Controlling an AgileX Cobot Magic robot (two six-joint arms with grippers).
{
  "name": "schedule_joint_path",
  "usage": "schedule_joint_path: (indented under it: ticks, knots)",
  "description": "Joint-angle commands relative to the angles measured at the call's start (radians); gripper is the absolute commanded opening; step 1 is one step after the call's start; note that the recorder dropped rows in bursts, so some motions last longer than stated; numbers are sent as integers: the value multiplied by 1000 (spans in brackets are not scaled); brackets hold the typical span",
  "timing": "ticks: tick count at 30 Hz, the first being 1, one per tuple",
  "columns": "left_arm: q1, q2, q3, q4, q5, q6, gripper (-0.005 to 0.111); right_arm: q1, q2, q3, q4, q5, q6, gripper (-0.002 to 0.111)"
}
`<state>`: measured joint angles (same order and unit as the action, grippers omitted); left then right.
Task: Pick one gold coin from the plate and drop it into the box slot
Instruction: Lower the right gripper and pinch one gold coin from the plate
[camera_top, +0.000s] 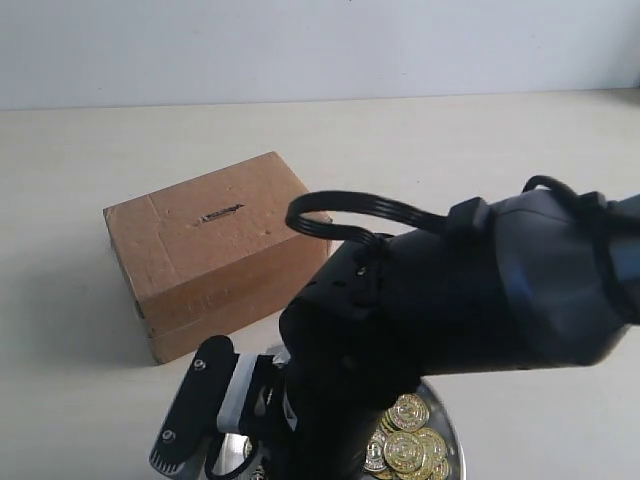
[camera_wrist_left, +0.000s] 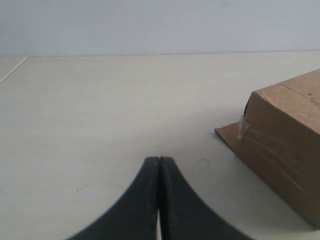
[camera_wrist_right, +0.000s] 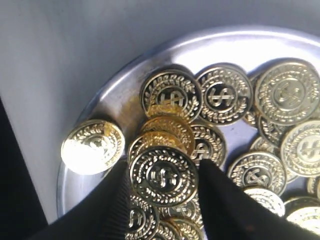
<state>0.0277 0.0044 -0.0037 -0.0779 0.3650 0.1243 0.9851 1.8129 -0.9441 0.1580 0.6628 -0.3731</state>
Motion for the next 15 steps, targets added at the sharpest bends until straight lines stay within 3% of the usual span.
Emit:
schedule_joint_path:
  ticks: [1, 15]
  knots:
    - [3, -4, 4, -11, -9, 0, 0, -4, -66, -2, -9, 62, 0, 23]
    - [3, -4, 4, -11, -9, 0, 0, -2, -279, -2, 25, 202, -1, 23]
